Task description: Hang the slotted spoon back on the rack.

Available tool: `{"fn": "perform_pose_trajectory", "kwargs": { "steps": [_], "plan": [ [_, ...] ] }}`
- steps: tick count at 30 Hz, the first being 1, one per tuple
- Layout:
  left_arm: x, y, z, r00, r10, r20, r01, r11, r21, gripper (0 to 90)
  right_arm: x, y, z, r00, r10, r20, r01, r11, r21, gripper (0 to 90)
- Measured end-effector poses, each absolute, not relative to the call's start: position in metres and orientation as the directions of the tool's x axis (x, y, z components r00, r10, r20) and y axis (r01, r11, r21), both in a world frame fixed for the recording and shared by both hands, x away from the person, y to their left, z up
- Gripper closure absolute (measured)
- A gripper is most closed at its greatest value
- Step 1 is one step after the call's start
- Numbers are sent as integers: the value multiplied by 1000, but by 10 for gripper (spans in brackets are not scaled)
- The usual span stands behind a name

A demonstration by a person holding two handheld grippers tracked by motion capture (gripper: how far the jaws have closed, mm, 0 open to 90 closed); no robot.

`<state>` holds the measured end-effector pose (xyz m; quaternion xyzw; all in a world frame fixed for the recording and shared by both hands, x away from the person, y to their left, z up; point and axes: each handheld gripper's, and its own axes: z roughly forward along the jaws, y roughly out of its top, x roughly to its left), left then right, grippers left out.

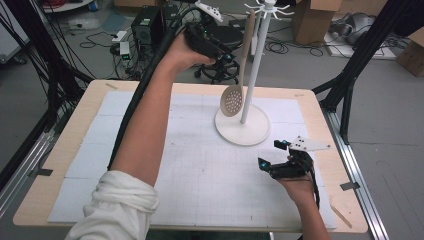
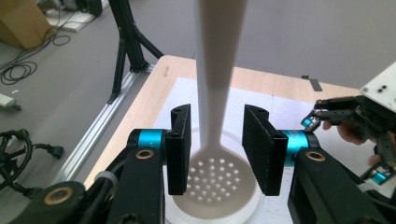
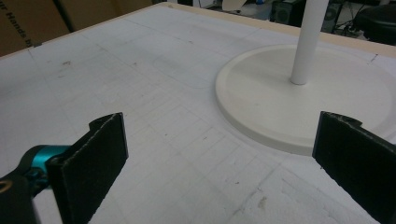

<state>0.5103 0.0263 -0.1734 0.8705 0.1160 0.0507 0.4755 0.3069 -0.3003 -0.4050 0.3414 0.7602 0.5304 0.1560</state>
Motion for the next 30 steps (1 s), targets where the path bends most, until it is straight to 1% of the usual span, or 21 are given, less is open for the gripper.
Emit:
{"fn": "perform_pose_trajectory", "kwargs": {
  "steps": [3, 5, 6, 7, 9, 10, 12, 13, 19, 23, 28, 30],
  "plan": [
    [503, 36, -175, 969, 247, -25, 160, -546, 822, 584, 307, -300, -405, -718, 685, 123, 352, 204, 914, 20],
    [496, 43, -174, 969, 248, -15, 147, -525, 838, 571, 308, -299, -404, -719, 684, 123, 350, 205, 914, 20],
    [493, 48, -175, 969, 244, -40, 159, -494, 855, 563, 308, -299, -404, -720, 684, 116, 345, 207, 916, 20],
    [492, 51, -175, 968, 241, -64, 178, -488, 854, 554, 309, -298, -404, -721, 682, 124, 351, 205, 914, 20],
    [487, 57, -178, 966, 254, -48, 175, -505, 845, 530, 310, -296, -405, -723, 680, 118, 347, 210, 914, 20],
    [484, 60, -179, 967, 251, -47, 169, -494, 853, 524, 311, -295, -406, -726, 677, 120, 349, 214, 912, 20],
    [479, 67, -183, 967, 245, -69, 180, -466, 866, 525, 312, -293, -406, -729, 674, 121, 350, 215, 912, 20],
    [477, 70, -185, 966, 251, -57, 174, -469, 866, 522, 312, -292, -405, -731, 672, 119, 349, 217, 912, 20],
    [467, 91, -200, 959, 272, -74, 197, -457, 867, 508, 315, -285, -404, -744, 659, 112, 340, 229, 912, 20],
    [456, 102, -209, 956, 283, -75, 202, -452, 869, 479, 315, -283, -404, -745, 657, 115, 341, 227, 912, 20],
    [440, 118, -218, 950, 302, -75, 204, -422, 883, 420, 316, -284, -404, -742, 660, 114, 341, 227, 912, 20],
    [435, 125, -223, 949, 304, -79, 206, -411, 888, 411, 316, -284, -404, -743, 660, 111, 339, 227, 913, 20]
  ]
}}
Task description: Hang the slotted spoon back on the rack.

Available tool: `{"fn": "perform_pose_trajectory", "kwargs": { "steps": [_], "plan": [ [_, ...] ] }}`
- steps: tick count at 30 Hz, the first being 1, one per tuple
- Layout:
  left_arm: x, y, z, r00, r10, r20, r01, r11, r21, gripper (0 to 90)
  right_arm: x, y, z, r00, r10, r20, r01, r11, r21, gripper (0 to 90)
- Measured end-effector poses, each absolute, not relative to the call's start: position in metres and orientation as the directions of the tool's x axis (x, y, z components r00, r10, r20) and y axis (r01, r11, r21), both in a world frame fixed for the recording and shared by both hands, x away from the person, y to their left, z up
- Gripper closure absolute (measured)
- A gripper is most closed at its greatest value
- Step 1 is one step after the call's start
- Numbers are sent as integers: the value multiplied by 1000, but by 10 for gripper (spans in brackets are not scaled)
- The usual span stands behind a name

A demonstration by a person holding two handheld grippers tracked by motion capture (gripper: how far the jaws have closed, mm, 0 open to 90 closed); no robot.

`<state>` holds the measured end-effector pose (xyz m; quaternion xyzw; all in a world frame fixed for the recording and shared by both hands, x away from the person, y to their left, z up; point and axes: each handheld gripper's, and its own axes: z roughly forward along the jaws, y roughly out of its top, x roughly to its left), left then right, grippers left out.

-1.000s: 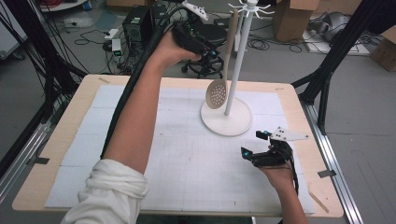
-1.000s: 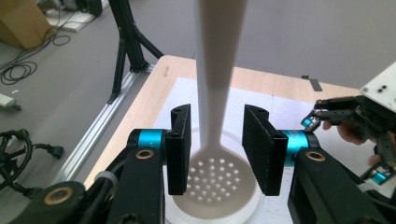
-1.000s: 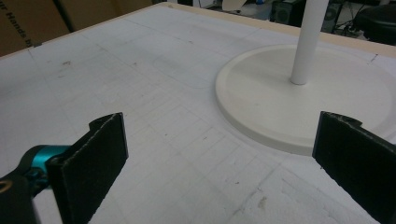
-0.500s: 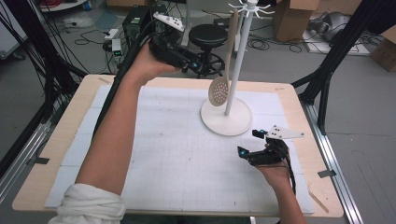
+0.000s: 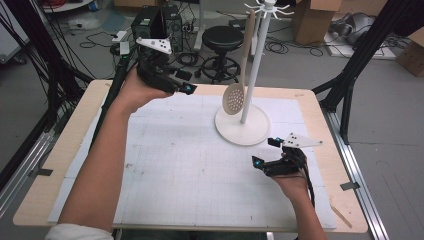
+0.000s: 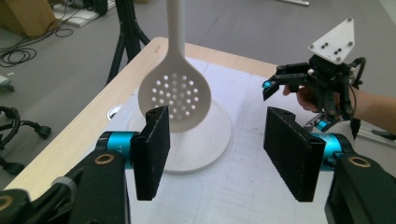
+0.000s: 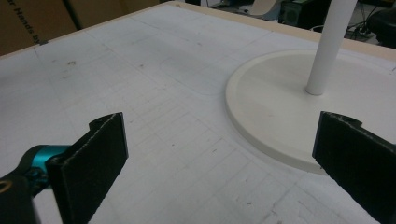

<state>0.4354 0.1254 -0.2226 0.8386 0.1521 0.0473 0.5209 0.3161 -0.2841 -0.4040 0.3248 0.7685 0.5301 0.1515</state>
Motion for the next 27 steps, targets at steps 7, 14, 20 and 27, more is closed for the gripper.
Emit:
{"fn": "perform_pose_trajectory", "kwargs": {
  "steps": [7, 14, 20, 27],
  "plan": [
    [419, 150, -242, 940, 327, -99, 221, -363, 905, 364, 315, -283, -404, -743, 660, 113, 342, 230, 911, 20],
    [401, 167, -261, 937, 338, -90, 216, -356, 909, 336, 317, -280, -404, -744, 657, 118, 347, 229, 909, 20],
    [385, 181, -277, 936, 345, -77, 199, -336, 921, 318, 316, -279, -404, -745, 656, 119, 350, 233, 907, 20],
    [377, 194, -303, 932, 346, -109, 225, -317, 921, 290, 317, -277, -406, -748, 654, 114, 350, 242, 905, 20]
  ]
}}
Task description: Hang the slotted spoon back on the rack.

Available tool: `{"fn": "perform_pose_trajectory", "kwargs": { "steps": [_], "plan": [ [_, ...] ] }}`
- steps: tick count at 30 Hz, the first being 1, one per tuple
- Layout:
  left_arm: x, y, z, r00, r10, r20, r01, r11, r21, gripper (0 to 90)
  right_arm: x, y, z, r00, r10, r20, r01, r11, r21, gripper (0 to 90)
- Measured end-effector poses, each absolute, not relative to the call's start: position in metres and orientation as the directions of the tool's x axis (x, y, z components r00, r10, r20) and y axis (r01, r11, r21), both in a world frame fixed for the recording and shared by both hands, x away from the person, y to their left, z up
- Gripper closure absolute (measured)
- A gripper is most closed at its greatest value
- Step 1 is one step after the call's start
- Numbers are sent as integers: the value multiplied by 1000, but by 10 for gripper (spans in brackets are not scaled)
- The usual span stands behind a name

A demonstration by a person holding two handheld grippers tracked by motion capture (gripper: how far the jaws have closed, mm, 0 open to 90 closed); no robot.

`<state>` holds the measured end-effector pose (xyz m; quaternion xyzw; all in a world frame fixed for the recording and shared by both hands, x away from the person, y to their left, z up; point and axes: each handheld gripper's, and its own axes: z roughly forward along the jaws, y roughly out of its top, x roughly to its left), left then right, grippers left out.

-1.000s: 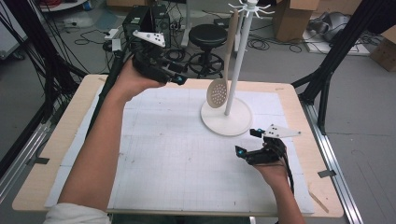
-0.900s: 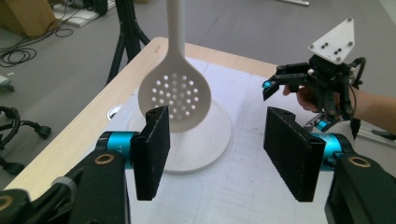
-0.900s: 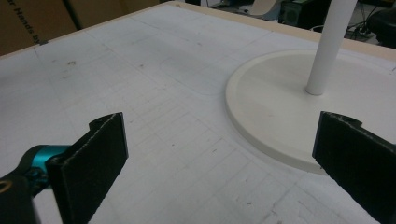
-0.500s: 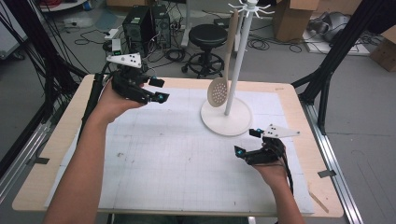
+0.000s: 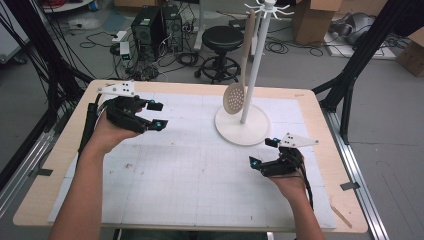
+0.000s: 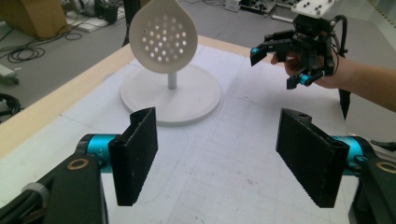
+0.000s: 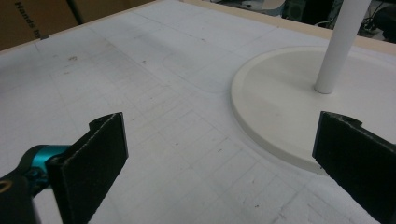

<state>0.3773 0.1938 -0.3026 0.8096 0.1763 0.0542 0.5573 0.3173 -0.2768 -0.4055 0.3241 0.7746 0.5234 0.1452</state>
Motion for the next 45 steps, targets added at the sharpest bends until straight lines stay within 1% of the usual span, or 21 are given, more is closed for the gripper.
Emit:
{"fn": "perform_pose_trajectory", "kwargs": {
  "steps": [3, 12, 15, 20, 23, 26, 31, 38, 44, 45],
  "plan": [
    [374, 198, -315, 929, 351, -118, 235, -313, 920, 252, 317, -276, -406, -748, 654, 115, 355, 247, 902, 20],
    [358, 215, -347, 916, 375, -144, 258, -274, 926, 239, 318, -275, -407, -749, 654, 106, 352, 257, 900, 20],
    [354, 219, -352, 913, 390, -122, 248, -290, 924, 247, 317, -274, -407, -748, 654, 110, 357, 257, 898, 20],
    [348, 227, -361, 914, 384, -129, 248, -277, 929, 247, 318, -273, -407, -752, 652, 102, 353, 266, 897, 20],
    [348, 228, -363, 912, 389, -130, 255, -288, 923, 244, 319, -273, -408, -751, 653, 95, 348, 269, 898, 20],
    [346, 229, -365, 917, 376, -134, 246, -269, 931, 235, 319, -273, -408, -752, 652, 97, 349, 270, 897, 20],
    [341, 233, -375, 914, 378, -150, 256, -249, 934, 204, 319, -275, -407, -751, 652, 106, 352, 259, 899, 20],
    [334, 237, -374, 914, 385, -125, 220, -214, 952, 139, 319, -278, -406, -747, 655, 110, 347, 244, 906, 20],
    [336, 239, -380, 907, 399, -134, 230, -201, 952, 66, 319, -277, -406, -750, 653, 107, 346, 250, 904, 20],
    [336, 239, -381, 906, 401, -134, 232, -205, 951, 66, 319, -277, -406, -749, 654, 107, 346, 249, 904, 20]
  ]
}}
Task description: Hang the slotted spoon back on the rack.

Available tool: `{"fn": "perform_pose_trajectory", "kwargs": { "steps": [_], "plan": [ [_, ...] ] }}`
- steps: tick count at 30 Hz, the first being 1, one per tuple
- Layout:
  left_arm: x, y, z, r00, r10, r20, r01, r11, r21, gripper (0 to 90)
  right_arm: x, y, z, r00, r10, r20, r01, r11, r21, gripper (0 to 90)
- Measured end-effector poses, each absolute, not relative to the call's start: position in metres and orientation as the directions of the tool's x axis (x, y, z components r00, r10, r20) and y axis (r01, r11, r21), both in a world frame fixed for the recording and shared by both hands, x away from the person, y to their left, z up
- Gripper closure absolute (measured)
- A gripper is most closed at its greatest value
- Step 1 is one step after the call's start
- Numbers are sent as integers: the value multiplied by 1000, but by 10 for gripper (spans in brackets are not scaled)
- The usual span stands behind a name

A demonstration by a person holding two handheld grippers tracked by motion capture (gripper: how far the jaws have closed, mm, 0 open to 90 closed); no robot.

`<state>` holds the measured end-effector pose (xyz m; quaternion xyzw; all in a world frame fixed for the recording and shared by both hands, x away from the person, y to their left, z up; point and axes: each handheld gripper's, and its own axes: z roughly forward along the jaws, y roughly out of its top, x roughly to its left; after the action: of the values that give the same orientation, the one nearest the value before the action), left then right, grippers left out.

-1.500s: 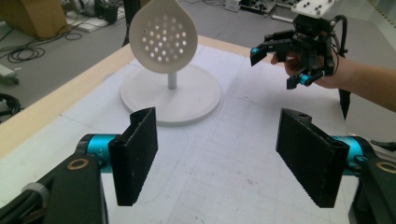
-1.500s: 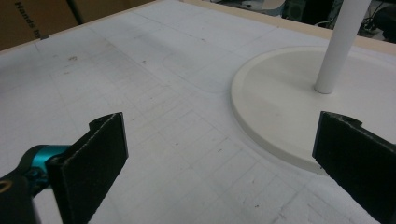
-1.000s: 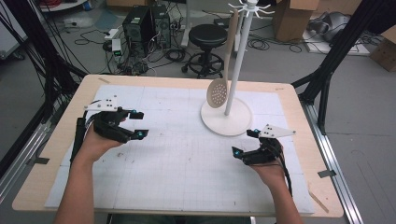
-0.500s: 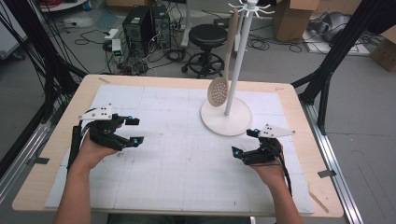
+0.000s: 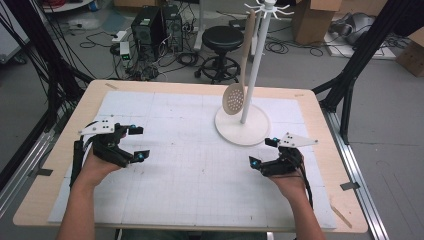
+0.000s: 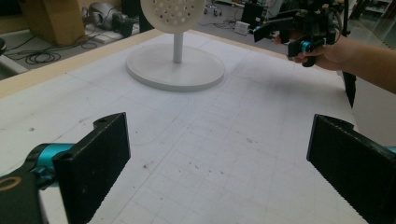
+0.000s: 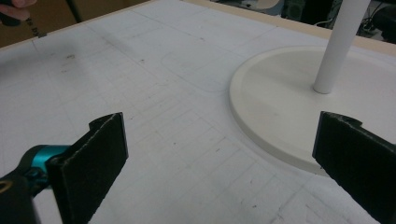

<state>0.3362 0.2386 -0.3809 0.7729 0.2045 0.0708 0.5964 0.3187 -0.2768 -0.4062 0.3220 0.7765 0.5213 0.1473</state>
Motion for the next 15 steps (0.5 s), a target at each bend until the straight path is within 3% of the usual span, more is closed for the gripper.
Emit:
{"fn": "perform_pose_trajectory", "kwargs": {
  "steps": [5, 15],
  "plan": [
    [336, 237, -383, 905, 406, -128, 230, -213, 949, 17, 319, -277, -407, -749, 654, 106, 348, 252, 903, 20],
    [337, 237, -386, 908, 397, -135, 234, -213, 949, 17, 318, -277, -406, -750, 654, 102, 345, 256, 903, 20]
  ]
}}
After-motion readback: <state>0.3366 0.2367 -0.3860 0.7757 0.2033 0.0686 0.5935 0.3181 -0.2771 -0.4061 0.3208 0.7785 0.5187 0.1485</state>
